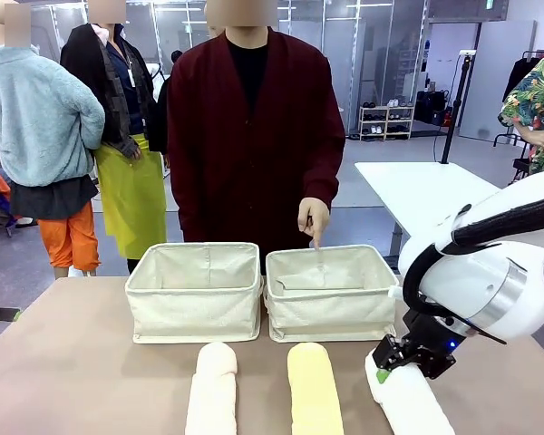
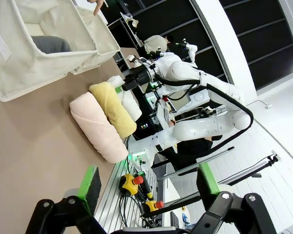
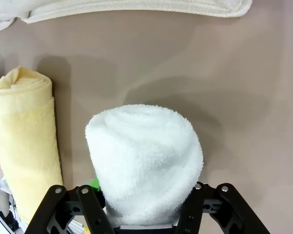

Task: Divide the towels into two baskets.
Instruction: Pick up one hotel-folded towel from the bottom of the table and place it in the Fabric basket indicated by the person.

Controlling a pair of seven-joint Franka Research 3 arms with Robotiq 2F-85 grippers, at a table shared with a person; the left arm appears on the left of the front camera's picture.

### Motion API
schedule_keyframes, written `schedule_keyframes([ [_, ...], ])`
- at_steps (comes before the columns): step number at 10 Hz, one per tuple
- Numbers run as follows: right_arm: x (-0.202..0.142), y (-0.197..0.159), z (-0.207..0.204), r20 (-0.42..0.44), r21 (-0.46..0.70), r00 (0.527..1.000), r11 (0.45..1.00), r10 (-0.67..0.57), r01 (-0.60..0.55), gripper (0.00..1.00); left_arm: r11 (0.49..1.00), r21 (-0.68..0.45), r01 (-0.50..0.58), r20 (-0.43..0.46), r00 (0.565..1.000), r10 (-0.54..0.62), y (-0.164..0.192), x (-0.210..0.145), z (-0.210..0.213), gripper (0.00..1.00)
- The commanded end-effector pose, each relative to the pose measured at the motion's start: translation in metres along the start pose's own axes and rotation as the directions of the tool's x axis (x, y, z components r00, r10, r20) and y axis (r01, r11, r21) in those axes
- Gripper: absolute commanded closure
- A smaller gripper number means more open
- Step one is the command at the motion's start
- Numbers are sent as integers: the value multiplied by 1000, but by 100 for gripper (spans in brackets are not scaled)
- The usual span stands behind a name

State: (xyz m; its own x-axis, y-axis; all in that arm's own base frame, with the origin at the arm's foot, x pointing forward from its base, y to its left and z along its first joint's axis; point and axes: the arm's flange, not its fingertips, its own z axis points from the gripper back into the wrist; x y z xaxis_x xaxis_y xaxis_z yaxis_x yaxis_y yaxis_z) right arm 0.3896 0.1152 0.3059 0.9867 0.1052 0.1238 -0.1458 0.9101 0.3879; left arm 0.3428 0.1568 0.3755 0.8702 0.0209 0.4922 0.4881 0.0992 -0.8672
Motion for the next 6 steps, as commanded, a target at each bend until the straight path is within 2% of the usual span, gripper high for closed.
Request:
schedule_keyframes([
  [1,-105,-15,9,26,-19,1000,1000,17,-16,100,1000,14,5,0,1000,-5,-3,-5,-1,0],
  [2,-105,-9,20,37,-25,999,999,32,-32,94,1000,14,5,0,1000,-5,-3,-5,-1,0],
  [6,-97,35,103,12,-20,966,966,259,-259,94,1000,14,5,0,1000,-5,-3,-5,-1,0],
])
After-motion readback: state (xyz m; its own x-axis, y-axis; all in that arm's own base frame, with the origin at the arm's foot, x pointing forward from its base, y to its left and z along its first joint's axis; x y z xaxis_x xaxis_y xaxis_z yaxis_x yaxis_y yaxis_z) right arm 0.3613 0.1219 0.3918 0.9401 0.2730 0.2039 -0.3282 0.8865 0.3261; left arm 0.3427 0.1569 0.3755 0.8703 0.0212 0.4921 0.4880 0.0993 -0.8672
